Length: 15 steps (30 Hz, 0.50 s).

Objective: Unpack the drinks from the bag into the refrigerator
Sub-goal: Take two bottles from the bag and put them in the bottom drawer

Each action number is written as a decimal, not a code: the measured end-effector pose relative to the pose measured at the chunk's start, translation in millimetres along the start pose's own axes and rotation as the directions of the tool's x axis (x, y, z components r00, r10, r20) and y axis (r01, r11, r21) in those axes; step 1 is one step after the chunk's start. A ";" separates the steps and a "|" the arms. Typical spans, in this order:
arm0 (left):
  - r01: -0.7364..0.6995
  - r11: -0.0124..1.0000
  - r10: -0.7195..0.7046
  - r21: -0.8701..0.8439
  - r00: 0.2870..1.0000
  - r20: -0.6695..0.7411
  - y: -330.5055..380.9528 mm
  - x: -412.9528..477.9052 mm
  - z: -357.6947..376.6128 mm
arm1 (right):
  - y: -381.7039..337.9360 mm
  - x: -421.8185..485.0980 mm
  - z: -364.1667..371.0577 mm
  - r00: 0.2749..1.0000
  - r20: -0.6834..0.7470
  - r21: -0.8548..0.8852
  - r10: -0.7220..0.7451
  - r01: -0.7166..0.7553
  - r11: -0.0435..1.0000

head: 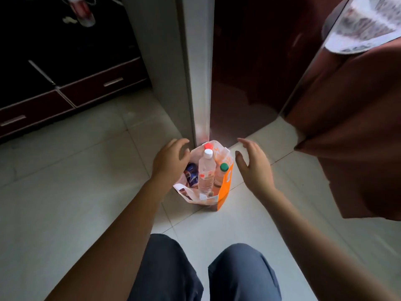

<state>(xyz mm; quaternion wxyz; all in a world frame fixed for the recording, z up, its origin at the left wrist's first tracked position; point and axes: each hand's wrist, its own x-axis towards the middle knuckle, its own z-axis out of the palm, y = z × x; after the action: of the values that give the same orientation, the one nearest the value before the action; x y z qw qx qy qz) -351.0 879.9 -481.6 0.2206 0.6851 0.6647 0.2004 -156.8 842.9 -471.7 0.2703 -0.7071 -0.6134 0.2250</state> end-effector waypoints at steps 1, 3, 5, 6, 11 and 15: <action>0.000 1.000 0.000 0.001 1.000 -0.003 -11.3 4.2 15.2 | 11.0 2.7 16.3 1.000 -0.008 0.000 -0.011 0.011 1.000; 0.000 1.000 0.000 -0.002 1.000 -0.007 -31.0 11.9 40.9 | 32.0 8.1 44.8 0.999 -0.021 0.000 -0.026 0.026 1.000; -0.012 1.000 0.012 0.004 1.000 -0.002 -45.9 17.9 61.4 | 49.6 11.5 65.9 0.999 -0.027 0.002 -0.039 0.039 0.999; -0.022 1.000 0.022 0.009 1.000 0.004 -51.6 20.9 70.4 | 56.9 12.4 74.0 0.999 -0.026 0.001 -0.043 0.043 0.999; -0.021 0.999 0.022 -0.025 0.998 0.061 -60.0 37.6 102.7 | 79.1 17.8 94.3 0.999 0.051 -0.040 0.002 0.000 0.999; -0.029 0.997 0.040 -0.065 0.985 0.167 -58.7 53.2 121.6 | 91.6 32.1 107.8 0.988 0.142 -0.084 0.064 -0.052 0.995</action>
<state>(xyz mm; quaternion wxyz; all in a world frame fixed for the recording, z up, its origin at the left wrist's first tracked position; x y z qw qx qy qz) -328.4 929.8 -616.0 0.2939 0.7038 0.6250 0.1662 -153.8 876.9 -612.7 0.1901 -0.7168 -0.6189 0.2588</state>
